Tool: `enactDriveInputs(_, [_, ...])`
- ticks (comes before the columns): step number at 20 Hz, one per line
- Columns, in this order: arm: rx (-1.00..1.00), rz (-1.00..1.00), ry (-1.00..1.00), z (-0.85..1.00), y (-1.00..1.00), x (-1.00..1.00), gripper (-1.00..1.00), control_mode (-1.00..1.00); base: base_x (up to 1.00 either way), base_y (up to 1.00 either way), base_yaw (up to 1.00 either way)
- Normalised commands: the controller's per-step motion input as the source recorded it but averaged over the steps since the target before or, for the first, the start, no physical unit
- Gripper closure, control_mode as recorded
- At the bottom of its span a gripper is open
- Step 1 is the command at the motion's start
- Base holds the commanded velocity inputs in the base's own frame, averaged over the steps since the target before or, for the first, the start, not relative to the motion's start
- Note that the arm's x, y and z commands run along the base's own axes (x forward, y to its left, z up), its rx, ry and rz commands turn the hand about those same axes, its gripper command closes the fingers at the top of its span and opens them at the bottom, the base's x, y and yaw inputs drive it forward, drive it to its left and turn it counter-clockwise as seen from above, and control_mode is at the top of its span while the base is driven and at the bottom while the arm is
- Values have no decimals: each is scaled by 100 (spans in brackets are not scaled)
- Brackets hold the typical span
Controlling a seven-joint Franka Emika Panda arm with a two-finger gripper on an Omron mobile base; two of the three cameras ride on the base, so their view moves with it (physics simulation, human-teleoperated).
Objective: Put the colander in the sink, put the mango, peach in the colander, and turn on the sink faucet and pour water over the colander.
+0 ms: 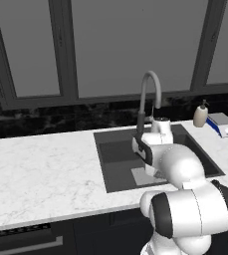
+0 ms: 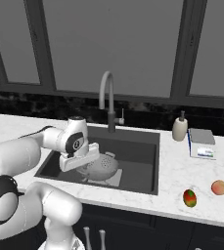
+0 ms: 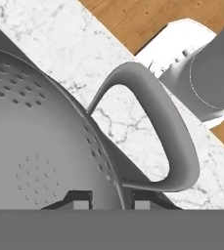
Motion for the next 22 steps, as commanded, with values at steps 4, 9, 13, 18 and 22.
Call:
enactDriveInputs(4, [0, -12, 0, -12, 7, 5, 100, -100, 0, 0, 0])
enactDriveInputs(9, [0, -9, -2, -10, 8, 20, 100, -100, 0, 0, 0])
enactDriveInputs(13, [-1, -6, -3, -7, 9, 30, 100, -100, 0, 0, 0])
enactDriveInputs(18, [0, -6, 0, -8, 1, 22, 100, -100, 0, 0, 0])
enactDriveInputs(22, [0, -11, 0, -14, 0, 7, 100, -100, 0, 0, 0])
